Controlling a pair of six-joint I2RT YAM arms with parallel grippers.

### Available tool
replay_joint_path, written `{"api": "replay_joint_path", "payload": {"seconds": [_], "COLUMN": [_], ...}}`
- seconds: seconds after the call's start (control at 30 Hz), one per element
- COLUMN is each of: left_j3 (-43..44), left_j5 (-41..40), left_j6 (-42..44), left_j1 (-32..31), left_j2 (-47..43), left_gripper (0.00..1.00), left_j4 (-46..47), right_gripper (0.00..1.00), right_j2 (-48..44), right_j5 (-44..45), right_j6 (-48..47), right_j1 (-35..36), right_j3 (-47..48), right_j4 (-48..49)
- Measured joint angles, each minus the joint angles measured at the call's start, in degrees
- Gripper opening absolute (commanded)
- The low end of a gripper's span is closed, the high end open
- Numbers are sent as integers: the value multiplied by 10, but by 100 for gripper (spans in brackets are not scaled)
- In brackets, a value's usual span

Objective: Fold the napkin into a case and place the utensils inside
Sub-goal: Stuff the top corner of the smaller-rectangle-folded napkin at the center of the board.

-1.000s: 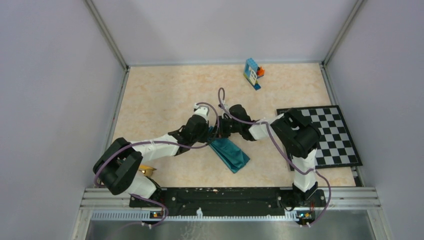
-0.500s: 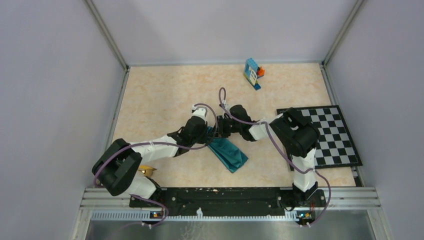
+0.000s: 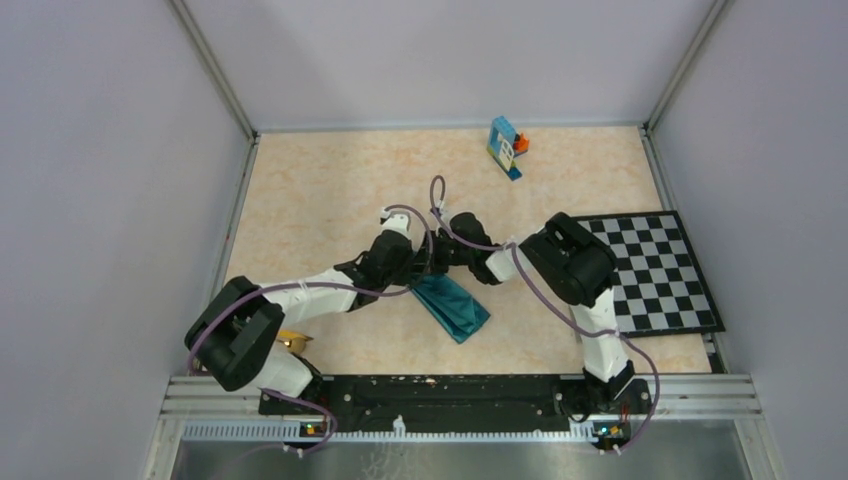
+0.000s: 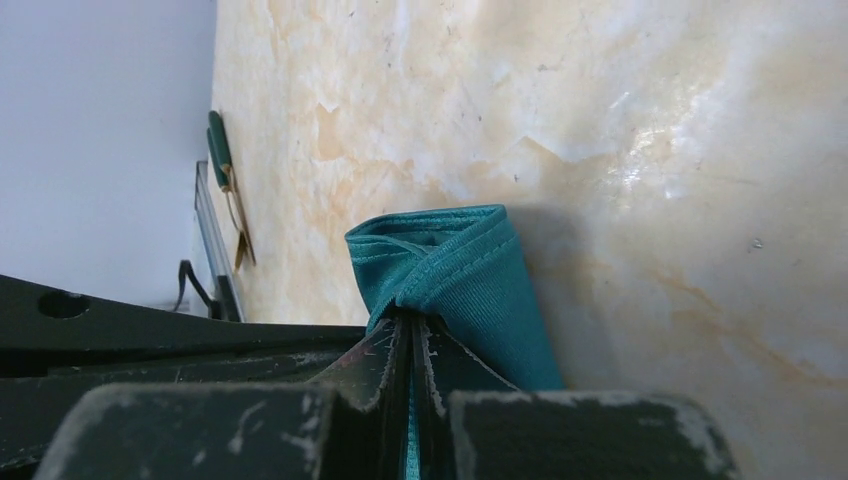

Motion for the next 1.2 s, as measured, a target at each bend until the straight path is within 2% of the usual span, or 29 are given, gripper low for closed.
{"api": "replay_joint_path", "payload": {"seconds": [0.1, 0.17, 0.37, 0.43, 0.57, 0.6, 0.67, 0.77, 1.0, 1.2], "left_j3": [10, 15, 9, 7, 7, 7, 7, 7, 10, 23], "left_j5": [-5, -1, 24, 30, 41, 44, 52, 65, 91, 113], "left_j6": [-3, -9, -22, -23, -34, -36, -40, -50, -59, -74], "left_j1": [1, 1, 4, 5, 16, 22, 37, 63, 91, 91], "left_j2": [8, 14, -8, -33, -82, -89, -97, -92, 2, 56], "left_gripper": [4, 10, 48, 53, 54, 51, 37, 34, 23, 23], "left_j4": [-7, -9, -34, -46, -66, -70, -74, -82, -75, -14], "right_gripper": [0, 5, 13, 13, 5, 3, 0, 0, 0, 1], "right_j2": [5, 2, -60, -86, -106, -106, -104, -92, -36, -2], "right_j5": [4, -5, -37, -39, -37, -36, -34, -33, -24, 5], "right_j6": [23, 26, -13, -26, -39, -40, -39, -36, -14, 42], "right_j1": [-4, -12, -38, -42, -44, -45, -46, -47, -46, -46], "right_j3": [-11, -22, -60, -67, -66, -66, -66, -65, -39, -23], "right_j4": [28, 40, -17, -35, -39, -41, -45, -42, -24, 33]}}
